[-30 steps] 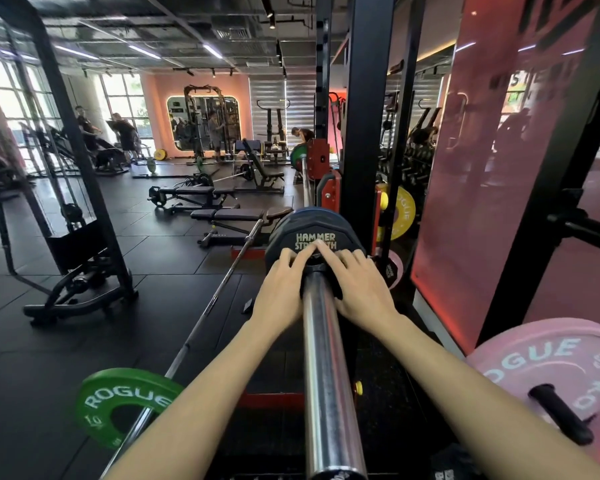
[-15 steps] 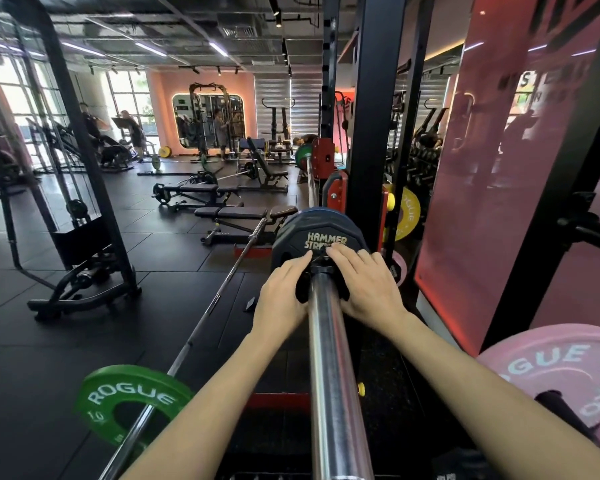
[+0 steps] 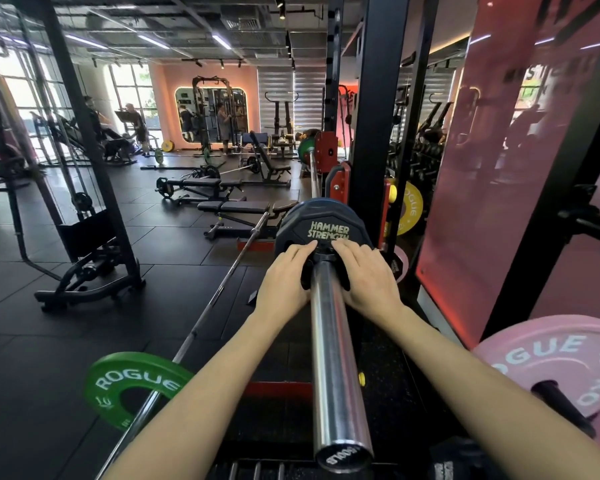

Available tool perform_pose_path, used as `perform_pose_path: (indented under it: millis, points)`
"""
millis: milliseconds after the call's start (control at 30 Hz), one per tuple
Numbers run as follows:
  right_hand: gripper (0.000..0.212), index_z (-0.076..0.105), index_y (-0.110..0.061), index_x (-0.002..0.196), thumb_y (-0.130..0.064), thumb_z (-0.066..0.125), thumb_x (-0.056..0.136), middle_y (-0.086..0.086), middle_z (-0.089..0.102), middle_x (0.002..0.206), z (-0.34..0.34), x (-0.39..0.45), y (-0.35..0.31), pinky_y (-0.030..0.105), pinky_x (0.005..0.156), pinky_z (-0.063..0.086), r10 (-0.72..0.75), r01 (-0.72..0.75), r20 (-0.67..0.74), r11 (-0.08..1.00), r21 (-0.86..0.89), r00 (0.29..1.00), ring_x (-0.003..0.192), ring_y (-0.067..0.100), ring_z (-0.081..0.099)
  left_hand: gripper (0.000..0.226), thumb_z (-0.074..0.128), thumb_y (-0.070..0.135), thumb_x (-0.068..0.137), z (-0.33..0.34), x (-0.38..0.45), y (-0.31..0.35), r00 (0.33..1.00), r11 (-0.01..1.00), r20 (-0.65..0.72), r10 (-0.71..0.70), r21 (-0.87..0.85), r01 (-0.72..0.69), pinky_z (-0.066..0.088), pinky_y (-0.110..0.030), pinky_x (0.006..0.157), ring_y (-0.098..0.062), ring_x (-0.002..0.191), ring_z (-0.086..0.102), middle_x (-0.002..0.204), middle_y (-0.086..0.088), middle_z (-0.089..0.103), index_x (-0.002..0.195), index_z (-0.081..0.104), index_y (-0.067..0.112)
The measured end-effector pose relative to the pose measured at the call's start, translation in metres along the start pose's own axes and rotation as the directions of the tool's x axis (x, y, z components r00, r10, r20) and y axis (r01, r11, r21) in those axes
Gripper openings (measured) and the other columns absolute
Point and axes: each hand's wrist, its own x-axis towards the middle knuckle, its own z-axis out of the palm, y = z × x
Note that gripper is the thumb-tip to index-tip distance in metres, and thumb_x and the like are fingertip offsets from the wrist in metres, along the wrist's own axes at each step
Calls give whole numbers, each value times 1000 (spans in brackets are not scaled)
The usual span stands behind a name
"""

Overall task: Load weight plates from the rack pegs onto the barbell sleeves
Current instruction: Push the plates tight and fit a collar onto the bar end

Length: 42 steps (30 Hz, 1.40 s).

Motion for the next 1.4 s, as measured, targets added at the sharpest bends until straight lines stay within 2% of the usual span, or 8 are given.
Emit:
perform_pose_path:
  millis: [67,200,367,567,700,900,1100,1400]
  points:
    - [88,40,-10,139,-30,83,65,6,48,139,-7,1,-3,37,81,48,-1,4,65,999,-44,998,105,25,54,80,76,27,78,-4,-5,1,999,999,40,-7,41,6,46,-31,96,-18,119,53,139,6,48,148,38,21]
    - [100,25,-13,148,-46,74,67,3,37,148,-21,-9,-11,37,86,45,55,-39,134,991,-125,989,114,24,47,100,64,58,72,-14,-22,6,994,967,106,-31,253,3,42,-42,98,-24,124,43,151,0,33,154,18,23]
    - [99,22,-12,150,-55,66,73,4,37,150,-42,-36,-27,43,96,41,151,-131,117,977,-168,982,121,26,44,110,58,77,68,-35,-48,16,998,935,58,-1,354,-20,37,-42,99,-24,130,39,156,-2,29,154,18,21]
    - [89,20,-15,152,-57,55,81,3,34,153,-84,-73,-67,44,93,41,252,-223,107,948,-227,962,124,28,42,106,63,73,69,-67,-79,31,994,931,44,104,346,-113,39,-44,99,-25,129,42,153,-3,35,152,25,19]
    - [87,23,-16,151,-57,40,76,4,36,151,-116,-108,-94,43,87,42,317,-274,128,922,-273,940,118,29,44,108,66,72,66,-84,-108,45,988,934,73,139,320,-156,40,-45,99,-25,128,41,153,-2,35,152,26,19]
    - [97,23,-14,150,-56,66,74,5,40,148,-160,-157,-125,44,84,45,342,-295,121,908,-297,932,116,29,47,107,62,73,68,-117,-159,76,981,939,116,154,292,-181,37,-42,100,-23,131,38,154,-1,33,153,23,20]
    - [95,27,-14,150,-51,68,74,4,40,148,-205,-196,-168,41,87,44,302,-264,107,925,-273,947,118,28,49,104,62,70,69,-159,-211,107,989,936,67,135,319,-149,38,-41,98,-23,128,41,152,0,37,153,25,20]
    - [87,32,-14,149,-58,58,79,9,41,148,-250,-246,-242,44,89,45,278,-257,81,944,-205,957,118,31,48,100,48,77,71,-228,-306,132,999,883,3,39,468,-36,41,-46,93,-27,124,44,148,-4,42,149,34,17]
